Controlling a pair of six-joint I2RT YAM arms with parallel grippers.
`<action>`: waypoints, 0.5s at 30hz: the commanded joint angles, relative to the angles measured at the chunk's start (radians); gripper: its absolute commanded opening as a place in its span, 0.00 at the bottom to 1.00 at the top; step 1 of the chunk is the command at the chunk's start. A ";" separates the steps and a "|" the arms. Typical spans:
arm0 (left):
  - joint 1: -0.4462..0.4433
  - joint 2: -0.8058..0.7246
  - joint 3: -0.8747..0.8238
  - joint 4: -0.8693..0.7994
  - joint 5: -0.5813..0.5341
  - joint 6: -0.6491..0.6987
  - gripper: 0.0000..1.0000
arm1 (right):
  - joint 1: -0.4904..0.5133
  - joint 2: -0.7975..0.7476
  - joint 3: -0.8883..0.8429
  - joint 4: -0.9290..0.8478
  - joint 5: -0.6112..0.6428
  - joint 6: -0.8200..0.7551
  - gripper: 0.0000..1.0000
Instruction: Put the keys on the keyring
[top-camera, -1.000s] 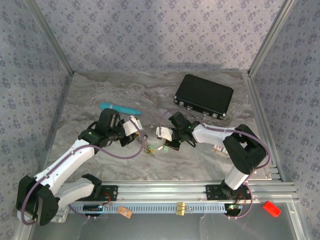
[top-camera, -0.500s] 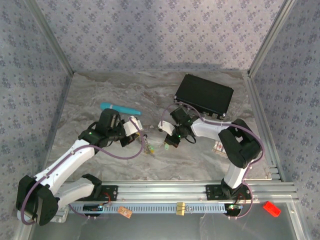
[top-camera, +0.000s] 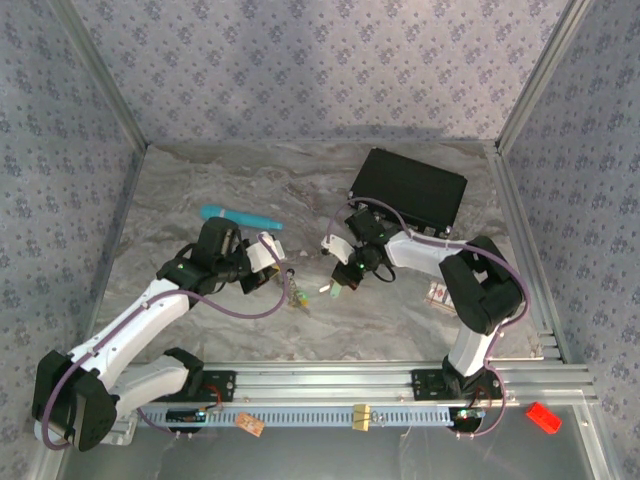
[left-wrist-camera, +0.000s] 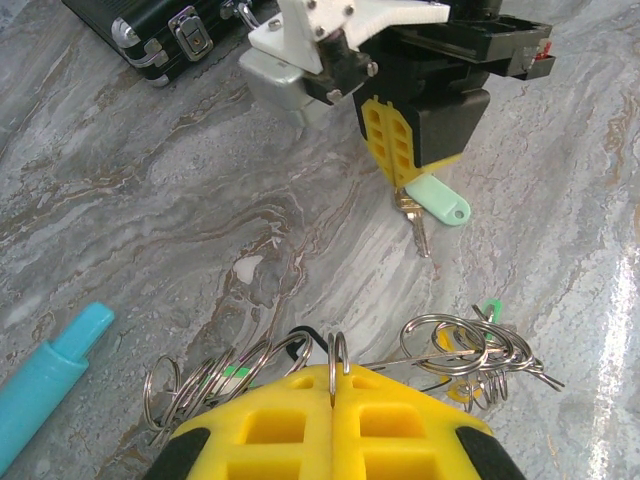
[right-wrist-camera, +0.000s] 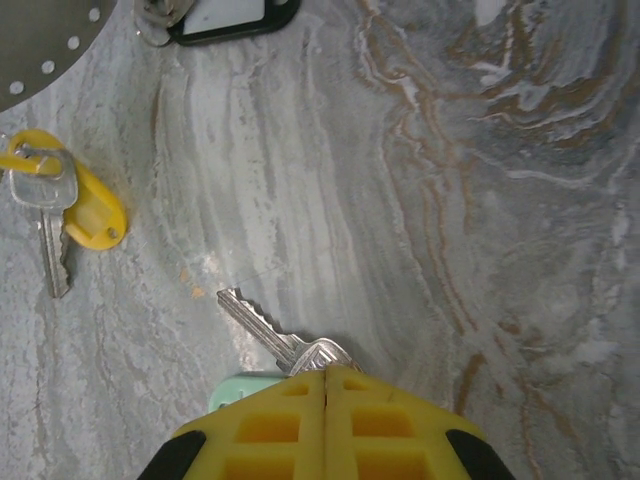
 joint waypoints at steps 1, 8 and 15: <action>-0.004 -0.002 -0.002 0.020 0.028 0.013 0.00 | -0.006 0.025 0.034 -0.026 0.019 0.038 0.03; -0.005 0.004 0.000 0.022 0.027 0.015 0.00 | -0.008 0.039 0.059 -0.048 0.058 0.068 0.20; -0.005 0.004 -0.001 0.019 0.024 0.019 0.00 | -0.003 0.012 0.089 -0.089 0.129 0.088 0.34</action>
